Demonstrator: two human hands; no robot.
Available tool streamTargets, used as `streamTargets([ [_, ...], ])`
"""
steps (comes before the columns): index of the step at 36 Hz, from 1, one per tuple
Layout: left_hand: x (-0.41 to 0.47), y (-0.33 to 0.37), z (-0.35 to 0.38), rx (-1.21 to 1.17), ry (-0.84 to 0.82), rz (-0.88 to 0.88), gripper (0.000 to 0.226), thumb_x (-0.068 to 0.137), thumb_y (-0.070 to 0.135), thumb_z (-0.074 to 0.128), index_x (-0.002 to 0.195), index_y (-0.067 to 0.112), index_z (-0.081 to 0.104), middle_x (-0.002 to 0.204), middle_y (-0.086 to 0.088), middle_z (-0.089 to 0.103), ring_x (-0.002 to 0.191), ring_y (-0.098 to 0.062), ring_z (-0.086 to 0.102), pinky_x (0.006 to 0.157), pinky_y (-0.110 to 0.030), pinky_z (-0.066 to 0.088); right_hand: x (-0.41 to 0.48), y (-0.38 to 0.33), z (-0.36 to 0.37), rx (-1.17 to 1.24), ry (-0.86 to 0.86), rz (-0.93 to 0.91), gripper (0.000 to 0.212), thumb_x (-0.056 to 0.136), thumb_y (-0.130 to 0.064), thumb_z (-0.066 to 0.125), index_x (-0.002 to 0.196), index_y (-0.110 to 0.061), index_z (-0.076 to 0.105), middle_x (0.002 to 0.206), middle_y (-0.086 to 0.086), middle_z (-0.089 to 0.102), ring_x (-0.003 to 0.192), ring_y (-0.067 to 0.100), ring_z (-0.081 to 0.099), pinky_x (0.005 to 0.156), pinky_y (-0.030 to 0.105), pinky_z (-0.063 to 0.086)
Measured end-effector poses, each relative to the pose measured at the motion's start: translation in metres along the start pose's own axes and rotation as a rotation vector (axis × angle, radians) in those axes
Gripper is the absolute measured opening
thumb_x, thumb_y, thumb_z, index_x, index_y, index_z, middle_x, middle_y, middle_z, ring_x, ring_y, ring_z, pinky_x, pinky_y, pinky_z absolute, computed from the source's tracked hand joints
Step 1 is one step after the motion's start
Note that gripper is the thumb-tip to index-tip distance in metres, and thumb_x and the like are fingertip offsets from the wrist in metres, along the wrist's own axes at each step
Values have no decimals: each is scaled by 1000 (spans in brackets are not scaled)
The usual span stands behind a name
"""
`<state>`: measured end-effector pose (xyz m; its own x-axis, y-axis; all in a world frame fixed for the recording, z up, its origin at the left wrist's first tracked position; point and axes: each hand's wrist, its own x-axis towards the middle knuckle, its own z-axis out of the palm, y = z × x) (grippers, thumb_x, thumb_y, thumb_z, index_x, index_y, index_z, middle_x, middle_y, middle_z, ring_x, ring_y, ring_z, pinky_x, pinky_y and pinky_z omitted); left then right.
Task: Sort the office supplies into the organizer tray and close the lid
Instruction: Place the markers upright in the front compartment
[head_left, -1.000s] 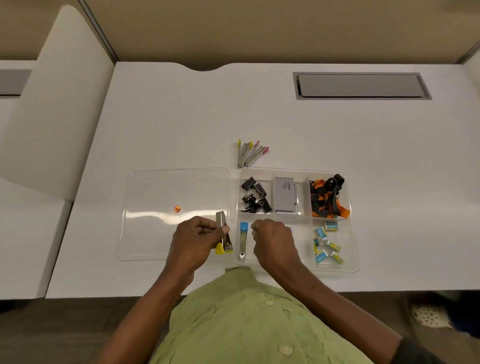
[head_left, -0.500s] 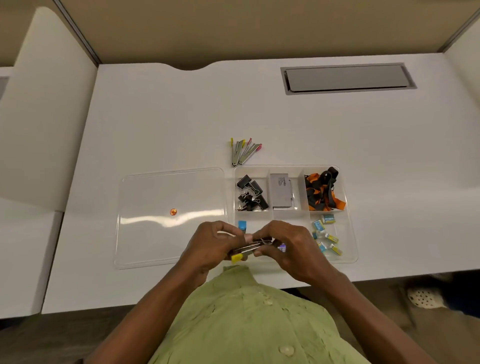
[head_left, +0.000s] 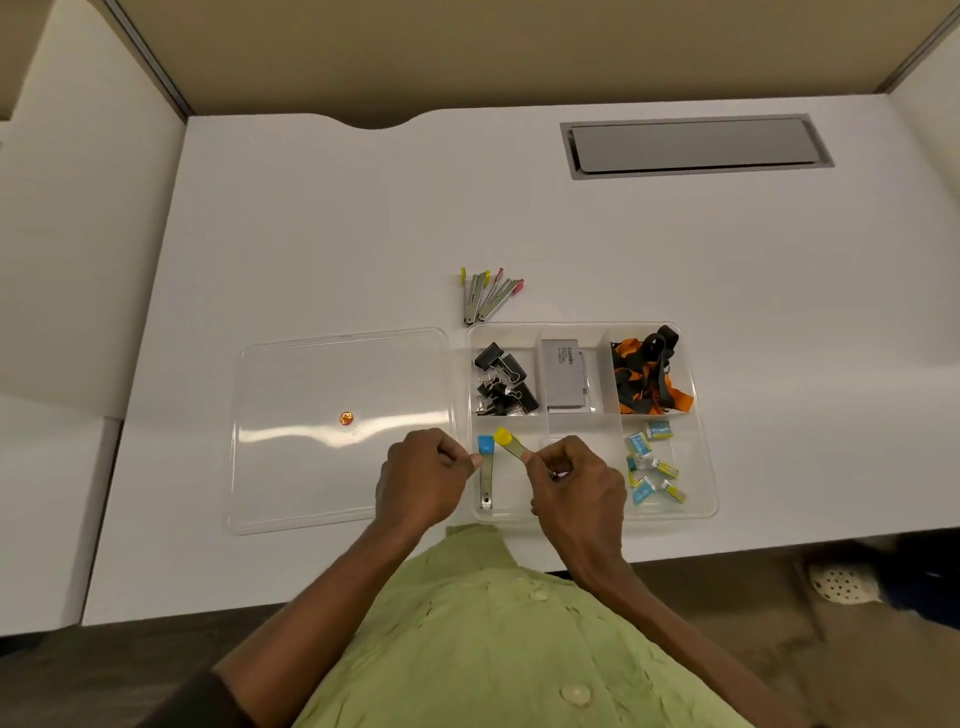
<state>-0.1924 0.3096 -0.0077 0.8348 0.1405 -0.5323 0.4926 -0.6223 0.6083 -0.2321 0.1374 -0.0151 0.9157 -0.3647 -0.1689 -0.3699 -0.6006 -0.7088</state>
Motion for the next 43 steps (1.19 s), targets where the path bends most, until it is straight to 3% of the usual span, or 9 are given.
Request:
streamTargets([
  [3,-1,0,6,37,6,9,19,92,40,82,84,25,73,78,7,77,76,-18,77,82,-45,64,-1,-3,8,-128,-14,-39,21,94,-42,70,88,-22,65,75,-8,72,67,12,68,63,30,52],
  [9,-5,0,10,79,7,19,19,93,39,81,84,26,71,80,7,77,76,-15,76,81,-43,64,11,-9,19,-561,-251,-153,32,99,-42,62,126,-25,55,90,0,75,80,21,71,64,28,46],
  [13,-5,0,11,101,20,19,20,92,41,81,82,28,69,78,9,77,75,-12,75,79,-41,64,19,-13,21,-668,-348,-193,25,96,-31,65,119,-20,65,104,4,74,91,23,70,68,29,44],
  [17,-2,-1,11,100,19,21,23,91,41,82,78,30,67,75,10,76,73,-11,75,78,-40,64,22,-17,21,-742,-401,-194,26,95,-27,66,116,-11,65,109,9,72,96,25,71,78,32,53],
  [22,-2,-1,11,83,5,6,23,91,41,82,78,31,66,79,9,77,77,-13,76,82,-42,64,32,-21,21,-654,-295,-223,26,95,-24,69,118,-12,65,101,10,75,88,27,70,67,29,41],
  [26,0,-1,11,62,-7,-9,23,90,39,84,78,29,68,81,6,78,78,-15,76,83,-43,64,39,-18,30,-564,-338,-166,27,97,-28,69,118,-12,67,102,7,77,88,21,71,74,29,52],
  [32,4,-1,10,25,-24,-46,23,88,38,86,77,28,69,83,4,79,82,-18,77,86,-46,64,41,-14,41,-535,-327,-156,25,96,-27,70,116,-13,65,100,7,76,86,20,70,71,26,45],
  [38,6,-2,10,12,-28,-56,26,87,39,88,73,28,69,82,7,78,83,-17,77,87,-46,63,44,-16,37,-651,-333,-120,22,91,-29,75,103,-12,67,95,8,74,74,17,57,65,27,41],
  [43,8,-3,10,12,-47,-55,26,87,38,88,73,29,68,84,6,79,84,-18,77,88,-46,63,50,-25,33,-759,-449,-50,33,81,-29,85,103,-12,67,98,7,73,80,18,67,67,27,49],
])
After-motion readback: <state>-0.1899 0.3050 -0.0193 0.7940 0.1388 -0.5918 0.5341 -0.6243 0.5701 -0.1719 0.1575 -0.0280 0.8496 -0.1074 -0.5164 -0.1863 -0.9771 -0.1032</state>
